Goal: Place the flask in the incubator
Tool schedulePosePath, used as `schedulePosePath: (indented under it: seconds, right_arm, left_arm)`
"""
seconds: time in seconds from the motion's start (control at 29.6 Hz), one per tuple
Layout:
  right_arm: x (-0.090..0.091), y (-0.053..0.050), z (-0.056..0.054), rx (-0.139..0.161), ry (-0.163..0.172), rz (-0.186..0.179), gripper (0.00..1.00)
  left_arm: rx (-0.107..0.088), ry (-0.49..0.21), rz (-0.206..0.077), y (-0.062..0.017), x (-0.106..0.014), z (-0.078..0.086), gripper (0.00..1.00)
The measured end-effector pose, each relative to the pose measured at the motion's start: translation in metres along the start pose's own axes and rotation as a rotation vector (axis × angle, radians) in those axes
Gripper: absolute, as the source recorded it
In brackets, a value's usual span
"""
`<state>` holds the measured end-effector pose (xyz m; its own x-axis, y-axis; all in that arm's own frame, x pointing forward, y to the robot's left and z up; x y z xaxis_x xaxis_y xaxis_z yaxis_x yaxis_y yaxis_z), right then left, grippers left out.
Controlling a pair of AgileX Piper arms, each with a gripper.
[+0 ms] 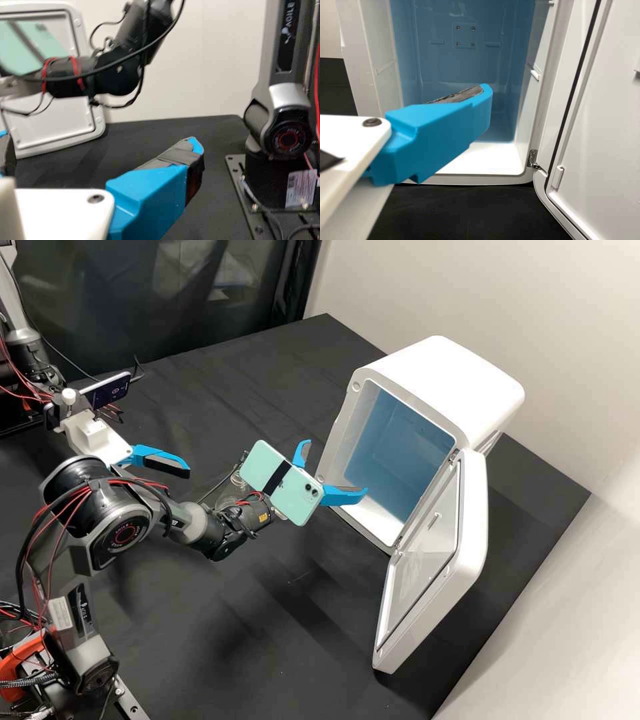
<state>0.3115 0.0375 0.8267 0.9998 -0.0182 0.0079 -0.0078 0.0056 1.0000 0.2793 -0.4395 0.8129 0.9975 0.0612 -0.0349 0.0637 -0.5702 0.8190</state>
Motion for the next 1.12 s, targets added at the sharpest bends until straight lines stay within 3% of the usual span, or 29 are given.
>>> schedulePosePath:
  seconds: [0.1,0.37,0.57,0.74,0.95,1.12]
  right_arm:
    - [0.000,0.000,0.000,0.000,0.000,0.000,1.00]
    - [0.000,0.000,0.000,0.000,0.000,0.000,1.00]
    - [0.000,0.000,0.000,0.000,0.000,0.000,1.00]
    - [0.000,0.000,0.000,0.000,0.000,0.000,1.00]
    - [0.000,0.000,0.000,0.000,0.000,0.000,1.00]
    - [0.000,0.000,0.000,0.000,0.000,0.000,1.00]
  left_arm:
    - [0.018,0.031,0.001,-0.0018,-0.009,-0.003,1.00]
    - [0.007,0.081,0.016,-0.0037,-0.029,-0.014,1.00]
    - [0.006,0.124,0.040,0.0007,-0.037,-0.024,1.00]
    - [0.030,0.113,0.060,0.0068,-0.047,-0.027,1.00]
    - [0.070,0.074,0.028,-0.0004,-0.055,-0.027,1.00]
    - [0.065,0.085,-0.013,-0.0111,-0.054,-0.031,1.00]
